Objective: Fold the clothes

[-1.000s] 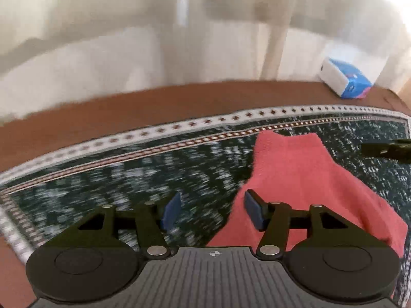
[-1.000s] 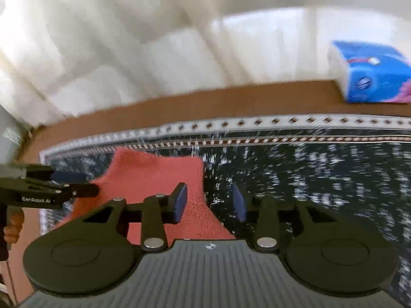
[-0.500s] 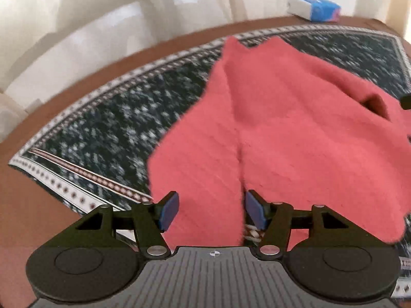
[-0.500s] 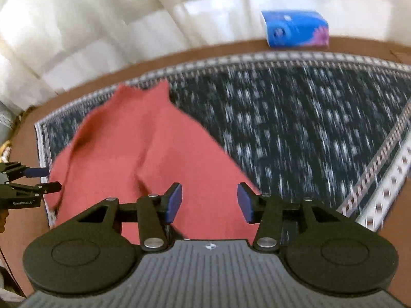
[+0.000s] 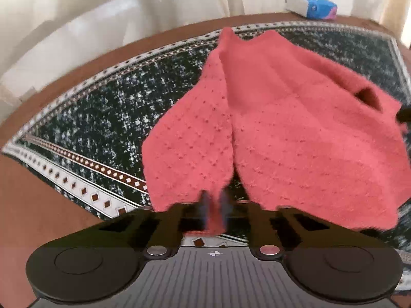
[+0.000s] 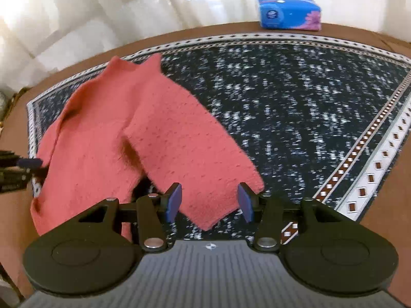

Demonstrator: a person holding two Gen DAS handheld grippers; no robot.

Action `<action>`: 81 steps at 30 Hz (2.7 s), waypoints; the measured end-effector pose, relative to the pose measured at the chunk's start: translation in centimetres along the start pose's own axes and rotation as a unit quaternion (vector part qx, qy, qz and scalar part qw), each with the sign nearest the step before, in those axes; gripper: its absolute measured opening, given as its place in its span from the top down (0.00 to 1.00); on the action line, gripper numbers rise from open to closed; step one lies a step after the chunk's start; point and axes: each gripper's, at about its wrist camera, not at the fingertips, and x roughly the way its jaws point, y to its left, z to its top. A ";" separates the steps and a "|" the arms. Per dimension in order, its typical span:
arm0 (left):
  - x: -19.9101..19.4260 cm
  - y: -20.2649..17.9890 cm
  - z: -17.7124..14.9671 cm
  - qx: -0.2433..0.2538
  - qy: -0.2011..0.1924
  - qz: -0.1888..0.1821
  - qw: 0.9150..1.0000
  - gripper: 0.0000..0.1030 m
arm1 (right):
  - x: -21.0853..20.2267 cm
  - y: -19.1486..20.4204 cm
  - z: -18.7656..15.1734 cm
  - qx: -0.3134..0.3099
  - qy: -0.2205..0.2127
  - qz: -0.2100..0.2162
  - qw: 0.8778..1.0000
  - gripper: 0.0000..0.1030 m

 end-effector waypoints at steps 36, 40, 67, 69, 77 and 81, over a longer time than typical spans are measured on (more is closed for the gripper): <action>-4.9 8.7 -0.1 -0.121 -0.047 0.033 0.991 0.29 | 1.9 -1.8 1.9 -0.005 0.016 -0.040 0.999 0.49; -4.7 2.6 -2.4 -0.052 -0.029 -0.001 0.998 0.28 | 1.9 -1.4 2.4 -0.022 0.032 -0.024 0.999 0.87; -3.5 -6.1 -5.6 0.101 -0.013 -0.017 0.995 0.28 | -3.6 4.9 -5.8 -0.088 0.043 0.039 0.994 0.50; -3.2 -6.6 -5.3 0.112 -0.018 -0.011 0.993 0.28 | -3.2 5.8 -7.4 -0.082 0.062 0.051 0.993 0.50; -1.9 -7.4 -4.4 0.124 -0.018 -0.012 0.992 0.61 | -2.0 9.2 -9.2 -0.182 0.058 0.029 0.981 0.50; -3.1 -7.3 -4.0 0.100 -0.040 -0.005 0.994 0.86 | -1.4 9.2 -8.2 -0.197 0.043 0.021 0.979 0.65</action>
